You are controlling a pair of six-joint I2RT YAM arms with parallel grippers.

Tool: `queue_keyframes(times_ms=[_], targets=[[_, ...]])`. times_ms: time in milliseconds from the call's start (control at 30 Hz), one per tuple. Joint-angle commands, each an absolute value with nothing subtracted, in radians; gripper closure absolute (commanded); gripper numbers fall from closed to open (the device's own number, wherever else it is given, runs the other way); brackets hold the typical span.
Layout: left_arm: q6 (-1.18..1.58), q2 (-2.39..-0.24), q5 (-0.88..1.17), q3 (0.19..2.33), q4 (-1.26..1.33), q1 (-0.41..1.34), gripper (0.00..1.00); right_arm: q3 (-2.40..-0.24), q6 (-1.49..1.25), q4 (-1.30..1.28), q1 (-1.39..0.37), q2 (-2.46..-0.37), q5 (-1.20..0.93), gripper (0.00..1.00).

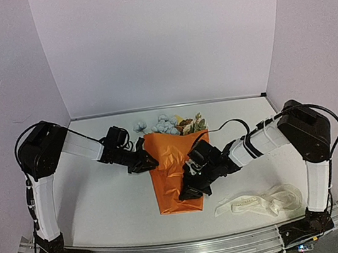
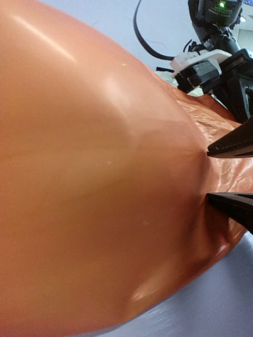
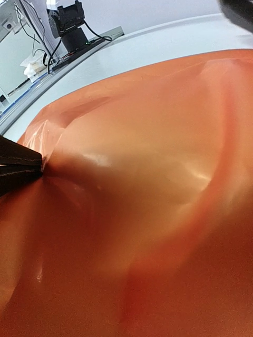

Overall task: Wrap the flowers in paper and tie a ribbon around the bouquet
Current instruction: Press the fold line on the folded wrapping paper.

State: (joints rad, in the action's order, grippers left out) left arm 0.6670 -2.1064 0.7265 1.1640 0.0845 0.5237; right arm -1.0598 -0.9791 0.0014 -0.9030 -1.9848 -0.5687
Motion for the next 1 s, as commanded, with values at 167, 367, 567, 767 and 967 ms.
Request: queue_keyframes(times_ms=[167, 367, 567, 767, 967], targets=[[0.579, -2.248, 0.721, 1.383, -0.080, 0.399, 0.75, -1.003, -0.973, -0.066, -0.906, -1.974, -0.556, 0.98], [0.530, -2.332, 0.730, 1.564, -0.170, 0.356, 0.75, -0.995, -0.976, -0.061, -0.907, -1.971, -0.555, 0.99], [0.495, -2.377, 0.735, 1.696, -0.239, 0.325, 0.75, -1.006, -0.982, -0.062, -0.900, -1.958, -0.556, 0.98], [0.437, -2.318, 0.709, 1.747, -0.319, 0.314, 0.75, -1.049, -1.002, -0.078, -0.877, -1.924, -0.577, 0.98], [0.459, -2.103, 0.659, 1.567, -0.269, 0.329, 0.73, -1.109, -1.007, -0.128, -0.878, -1.874, -0.591, 0.98]])
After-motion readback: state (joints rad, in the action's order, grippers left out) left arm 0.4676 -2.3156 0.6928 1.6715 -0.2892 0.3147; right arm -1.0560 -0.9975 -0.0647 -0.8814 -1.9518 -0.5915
